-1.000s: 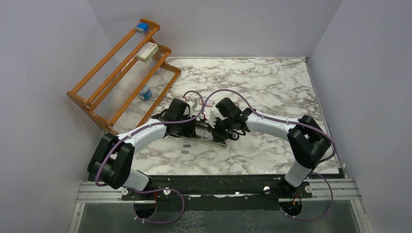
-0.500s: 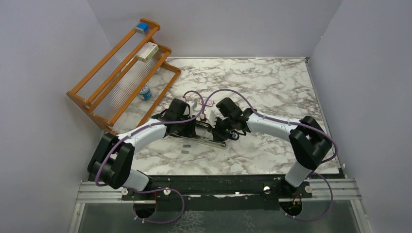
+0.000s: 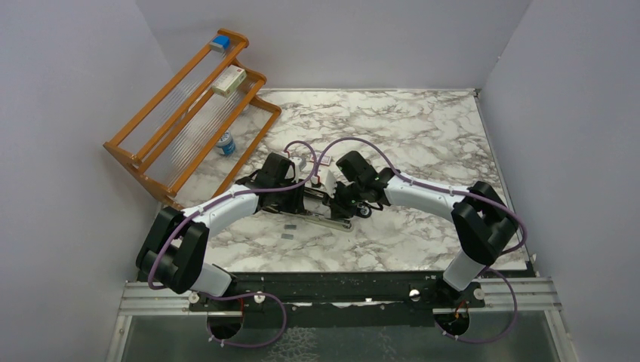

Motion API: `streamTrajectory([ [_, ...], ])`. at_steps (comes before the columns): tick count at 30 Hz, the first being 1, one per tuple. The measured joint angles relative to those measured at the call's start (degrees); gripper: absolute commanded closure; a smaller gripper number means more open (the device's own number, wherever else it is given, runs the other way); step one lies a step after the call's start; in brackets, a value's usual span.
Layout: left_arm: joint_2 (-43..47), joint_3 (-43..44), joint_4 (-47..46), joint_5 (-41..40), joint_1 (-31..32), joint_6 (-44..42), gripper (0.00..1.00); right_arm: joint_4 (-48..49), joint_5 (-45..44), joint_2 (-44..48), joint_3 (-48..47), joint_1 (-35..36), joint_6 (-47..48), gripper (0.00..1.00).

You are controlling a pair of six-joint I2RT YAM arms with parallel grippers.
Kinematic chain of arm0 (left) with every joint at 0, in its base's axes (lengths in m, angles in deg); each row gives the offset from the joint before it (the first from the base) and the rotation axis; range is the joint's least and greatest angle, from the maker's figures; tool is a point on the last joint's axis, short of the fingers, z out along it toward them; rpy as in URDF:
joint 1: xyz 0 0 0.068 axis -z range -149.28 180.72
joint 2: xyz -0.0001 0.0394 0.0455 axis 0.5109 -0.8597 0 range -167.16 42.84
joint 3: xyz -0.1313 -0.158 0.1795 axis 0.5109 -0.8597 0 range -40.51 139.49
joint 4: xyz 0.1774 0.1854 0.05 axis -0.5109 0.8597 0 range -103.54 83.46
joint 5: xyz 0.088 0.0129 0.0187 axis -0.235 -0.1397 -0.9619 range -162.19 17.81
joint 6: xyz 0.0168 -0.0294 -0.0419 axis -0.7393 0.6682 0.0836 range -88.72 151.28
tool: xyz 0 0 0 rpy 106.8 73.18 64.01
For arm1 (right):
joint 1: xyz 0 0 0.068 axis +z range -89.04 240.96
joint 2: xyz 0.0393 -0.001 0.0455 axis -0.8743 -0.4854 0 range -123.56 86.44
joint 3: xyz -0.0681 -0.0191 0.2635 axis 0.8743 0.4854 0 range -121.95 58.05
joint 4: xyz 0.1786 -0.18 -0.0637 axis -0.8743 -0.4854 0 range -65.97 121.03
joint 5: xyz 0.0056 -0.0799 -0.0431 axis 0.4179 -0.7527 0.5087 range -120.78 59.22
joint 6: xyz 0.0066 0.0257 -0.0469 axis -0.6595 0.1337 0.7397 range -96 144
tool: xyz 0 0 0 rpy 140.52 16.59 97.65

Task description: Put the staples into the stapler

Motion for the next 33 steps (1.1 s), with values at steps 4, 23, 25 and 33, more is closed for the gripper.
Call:
streamTrajectory([
  [4,0.0,0.0,0.0,0.0,0.0,0.0,0.57,0.0,0.0,0.1,0.0,0.0,-0.8,0.98],
  [23,-0.2,0.2,0.2,0.0,0.0,0.0,0.57,-0.3,0.0,0.2,0.0,0.0,-1.5,0.98],
  [25,-0.2,0.2,0.2,0.0,0.0,0.0,0.57,-0.3,0.0,0.2,0.0,0.0,-1.5,0.98],
  [33,-0.2,0.2,0.2,0.0,0.0,0.0,0.57,-0.4,0.0,-0.6,0.0,0.0,-1.4,0.98],
])
